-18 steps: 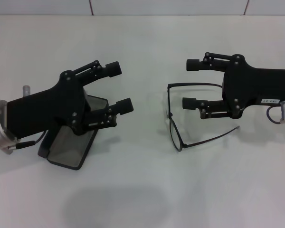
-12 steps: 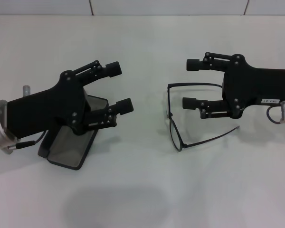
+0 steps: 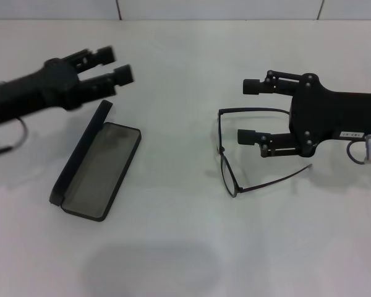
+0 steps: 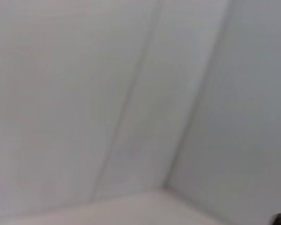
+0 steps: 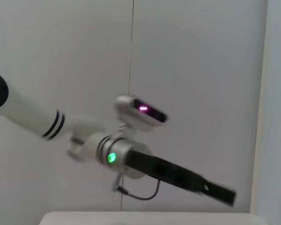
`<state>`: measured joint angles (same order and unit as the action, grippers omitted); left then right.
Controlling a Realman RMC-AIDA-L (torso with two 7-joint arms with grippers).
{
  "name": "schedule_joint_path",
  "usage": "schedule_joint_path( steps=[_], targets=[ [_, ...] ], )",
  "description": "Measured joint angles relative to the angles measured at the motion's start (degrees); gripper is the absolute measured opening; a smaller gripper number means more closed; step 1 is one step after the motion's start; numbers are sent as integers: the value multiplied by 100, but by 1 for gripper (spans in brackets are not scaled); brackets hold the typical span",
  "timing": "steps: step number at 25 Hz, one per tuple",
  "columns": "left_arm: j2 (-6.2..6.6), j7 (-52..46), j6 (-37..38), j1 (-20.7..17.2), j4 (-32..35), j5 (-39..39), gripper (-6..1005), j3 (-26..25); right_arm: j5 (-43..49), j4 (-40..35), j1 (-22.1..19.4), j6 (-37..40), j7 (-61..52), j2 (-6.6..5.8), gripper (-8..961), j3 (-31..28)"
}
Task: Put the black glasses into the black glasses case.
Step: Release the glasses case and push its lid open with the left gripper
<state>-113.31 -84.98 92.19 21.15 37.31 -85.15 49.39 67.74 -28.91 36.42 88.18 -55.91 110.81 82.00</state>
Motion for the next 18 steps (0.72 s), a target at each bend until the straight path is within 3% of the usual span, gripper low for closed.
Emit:
schedule_joint_path(
  steps=[3,6,9,11,14,18],
  targets=[
    [141,-1567,-374,21,1141,-1145,835,-21,0,0,-42,4,2,-25,797,0],
    [92,-2594,-382,-78,2256,-2242,833,-36,-6,-3,-95,5,1,-38,797,-22],
    [-139,-3441,-350,-207,3375,-3329,828,13,-1,-4,-121,7,2,-40,796,-59],
    [-369,-3753,-338,-300,3958,-3904,826,44,10,-6,-135,6,1,-49,796,-75],
    [-628,-3919,-341,-386,4382,-4461,821,153,12,-7,-136,5,1,-50,796,-76],
    [-630,-4177,-384,-425,4288,-4670,816,519,14,-9,-135,6,1,-55,796,-79]
  ],
)
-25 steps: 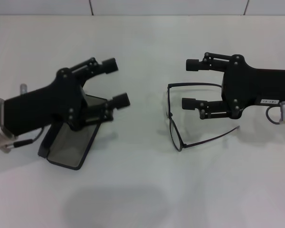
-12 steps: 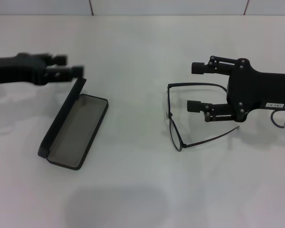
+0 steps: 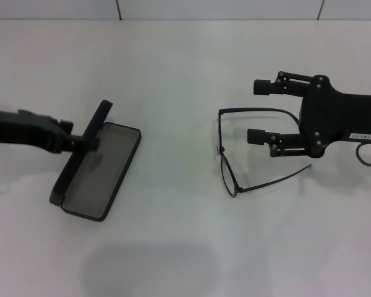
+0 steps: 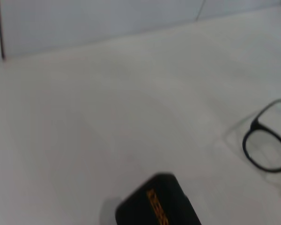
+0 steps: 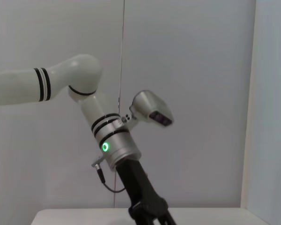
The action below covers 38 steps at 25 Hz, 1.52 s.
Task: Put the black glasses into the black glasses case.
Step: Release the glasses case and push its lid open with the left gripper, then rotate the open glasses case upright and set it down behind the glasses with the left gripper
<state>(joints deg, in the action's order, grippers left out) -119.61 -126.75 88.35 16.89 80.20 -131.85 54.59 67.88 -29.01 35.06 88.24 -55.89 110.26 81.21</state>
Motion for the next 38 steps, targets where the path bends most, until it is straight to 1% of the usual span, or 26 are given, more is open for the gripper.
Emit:
schedule_joint_path(
  steps=[4,13,16,20,22,27,33,34,36,38],
  targets=[
    [-12,-162,-101,27,-118,-217,776,152,3,0,0,1,16,-7,796,0],
    [-4,-386,-366,32,-208,-358,695,504,10,0,-39,91,84,-7,796,15],
    [-4,-383,-380,42,-208,-359,679,522,109,-13,-66,267,136,-44,796,13],
    [0,-314,-385,119,-204,-356,554,524,558,-139,-68,586,147,-67,796,11],
    [1,-247,-386,196,-218,-357,491,526,820,-218,-71,739,147,-55,796,10],
    [13,5,-432,433,-269,-372,311,532,1284,-363,-92,866,149,38,796,9],
    [15,422,-633,903,-454,-378,210,550,1330,-371,-219,862,238,47,796,-1],
    [17,548,-703,1002,-511,-376,210,558,1335,-371,-251,867,303,56,796,0],
    [20,838,-930,1207,-663,-378,210,615,1337,-366,-315,876,443,94,796,-1],
    [21,1295,-1399,1465,-915,-382,210,817,1339,-346,-363,879,532,125,796,0]
  ],
)
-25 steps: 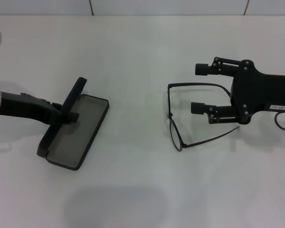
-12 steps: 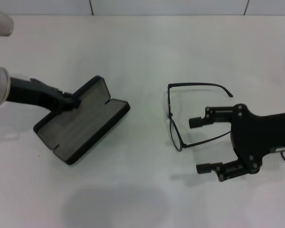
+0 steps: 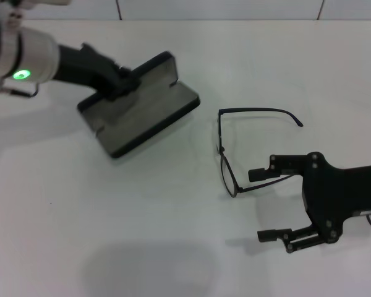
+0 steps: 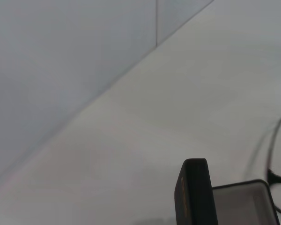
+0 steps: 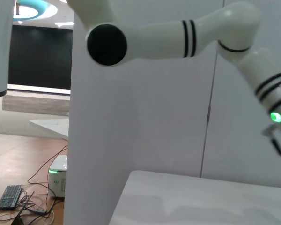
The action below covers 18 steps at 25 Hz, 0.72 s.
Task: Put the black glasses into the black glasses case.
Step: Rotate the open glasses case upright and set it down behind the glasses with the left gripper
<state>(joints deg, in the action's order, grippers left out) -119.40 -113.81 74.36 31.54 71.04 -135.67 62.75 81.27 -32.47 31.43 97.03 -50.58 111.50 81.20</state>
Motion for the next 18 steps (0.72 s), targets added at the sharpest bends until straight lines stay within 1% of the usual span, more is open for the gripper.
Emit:
schedule_joint_path(
  steps=[3,5,7,12,15,18],
  targets=[
    [7,678,-721,382,-453,-4,211,336,2,29,-80,-6,114,46,795,0],
    [9,1064,-1064,616,-735,-5,211,497,5,37,-133,-39,148,65,795,1],
    [8,1361,-1193,858,-1003,-8,211,632,4,47,-158,-63,179,73,795,0],
    [-19,1836,-1256,1363,-1640,-11,215,691,-12,57,-251,-50,351,100,795,0],
    [-39,2045,-1356,1540,-1927,53,218,772,-29,55,-298,-25,366,94,795,-50],
    [-44,2113,-1369,1564,-1979,127,221,1004,-13,55,-313,3,368,88,795,-143]
  ],
)
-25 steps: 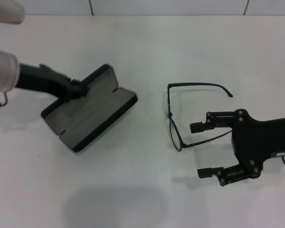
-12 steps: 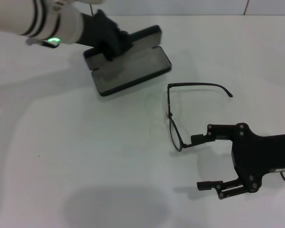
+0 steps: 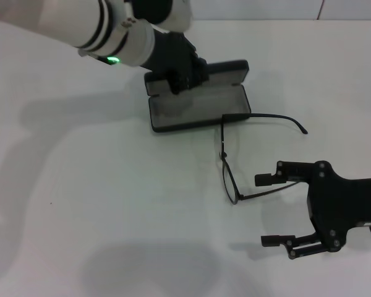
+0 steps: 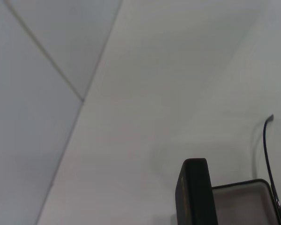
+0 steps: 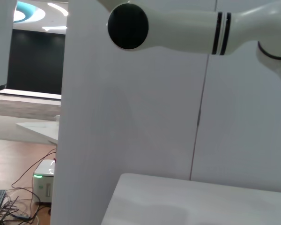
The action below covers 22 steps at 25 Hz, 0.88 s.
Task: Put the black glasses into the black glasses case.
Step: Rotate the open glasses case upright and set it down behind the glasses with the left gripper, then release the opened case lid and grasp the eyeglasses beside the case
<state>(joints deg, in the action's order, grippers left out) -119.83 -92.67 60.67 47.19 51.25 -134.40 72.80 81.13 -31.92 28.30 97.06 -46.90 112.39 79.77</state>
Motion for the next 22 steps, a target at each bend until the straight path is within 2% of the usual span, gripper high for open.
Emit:
schedule_joint_path(
  steps=[7,13,17,20,22],
  targets=[
    [-3,3,120,-107,129,80,229,476,-13,1,-5,22,-15,-50,795,-14],
    [3,-197,408,-142,235,284,235,458,-6,2,0,21,-39,-44,795,-110],
    [6,-405,740,-144,403,233,239,451,-12,2,-24,0,-46,-18,795,-173],
    [-2,-462,707,-234,510,425,242,336,-19,2,-35,-14,-52,24,795,-322],
    [-1,-412,691,-347,573,790,321,160,-17,2,-43,-26,-54,65,795,-480]
  ],
)
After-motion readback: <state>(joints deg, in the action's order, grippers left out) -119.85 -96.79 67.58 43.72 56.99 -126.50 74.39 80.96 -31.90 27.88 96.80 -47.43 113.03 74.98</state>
